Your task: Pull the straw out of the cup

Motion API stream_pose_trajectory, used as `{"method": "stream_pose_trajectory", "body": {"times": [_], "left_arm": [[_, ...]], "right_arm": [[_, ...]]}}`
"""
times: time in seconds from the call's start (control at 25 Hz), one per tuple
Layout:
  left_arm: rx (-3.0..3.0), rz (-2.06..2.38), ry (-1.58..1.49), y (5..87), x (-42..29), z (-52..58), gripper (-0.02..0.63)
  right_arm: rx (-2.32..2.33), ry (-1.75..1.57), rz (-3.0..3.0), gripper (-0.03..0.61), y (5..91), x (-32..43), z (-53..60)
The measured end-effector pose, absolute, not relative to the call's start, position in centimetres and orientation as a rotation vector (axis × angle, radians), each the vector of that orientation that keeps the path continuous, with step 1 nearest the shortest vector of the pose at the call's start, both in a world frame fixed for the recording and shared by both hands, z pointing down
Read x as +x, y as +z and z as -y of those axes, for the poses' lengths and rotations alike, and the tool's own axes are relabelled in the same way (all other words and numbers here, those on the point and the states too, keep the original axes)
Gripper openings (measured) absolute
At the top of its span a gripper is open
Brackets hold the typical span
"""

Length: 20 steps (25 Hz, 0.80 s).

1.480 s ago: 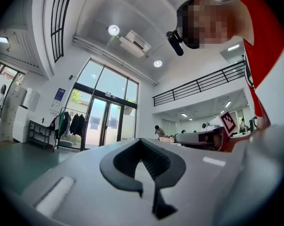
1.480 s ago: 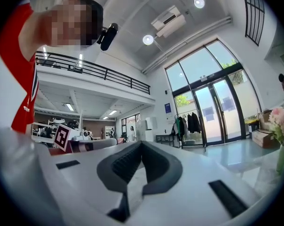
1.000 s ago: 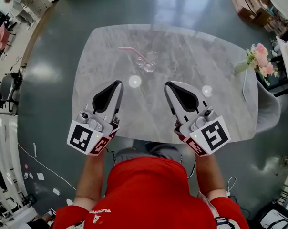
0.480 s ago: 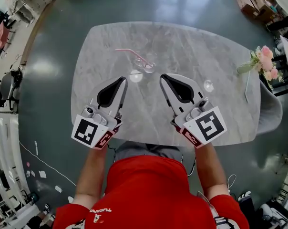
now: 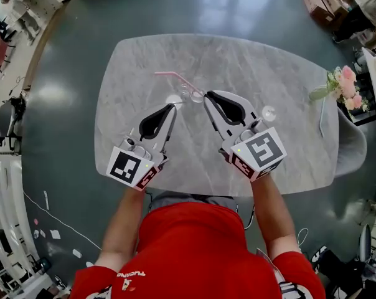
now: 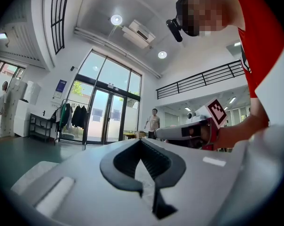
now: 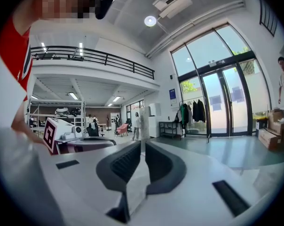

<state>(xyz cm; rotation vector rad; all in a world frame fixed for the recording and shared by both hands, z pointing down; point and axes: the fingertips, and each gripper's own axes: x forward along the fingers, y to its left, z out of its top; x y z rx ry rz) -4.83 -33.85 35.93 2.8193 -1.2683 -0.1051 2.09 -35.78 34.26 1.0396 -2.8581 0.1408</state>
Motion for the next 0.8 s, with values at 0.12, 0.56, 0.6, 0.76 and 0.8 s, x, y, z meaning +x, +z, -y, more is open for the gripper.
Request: {"method": "stream_pose_trajectory", "body": {"times": [0.12, 0.56, 0.6, 0.76, 0.8], "left_arm": [[2.812, 1.268, -0.093, 36.7, -4.9, 34.5, 0.005], [2.768, 1.287, -0.061, 38.4, -5.8, 35.4, 0.005], [2.765, 1.287, -0.060, 38.5, -6.0, 35.4, 0.005], [2.753, 1.289, -0.058, 39.0, -6.6, 35.7, 0.005], [2.752, 1.288, -0.057, 39.1, -6.6, 35.8, 0.005]], "right_arm": [[1.018, 0.138, 2.829, 0.005, 35.4, 1.4, 37.0], [0.863, 0.025, 2.611, 0.110, 41.5, -2.0, 41.9], [0.849, 0.005, 2.586, 0.111, 42.2, -2.5, 42.3], [0.788, -0.060, 2.480, 0.124, 44.9, -3.9, 43.7], [0.774, -0.075, 2.453, 0.126, 45.5, -4.0, 44.0]]}}
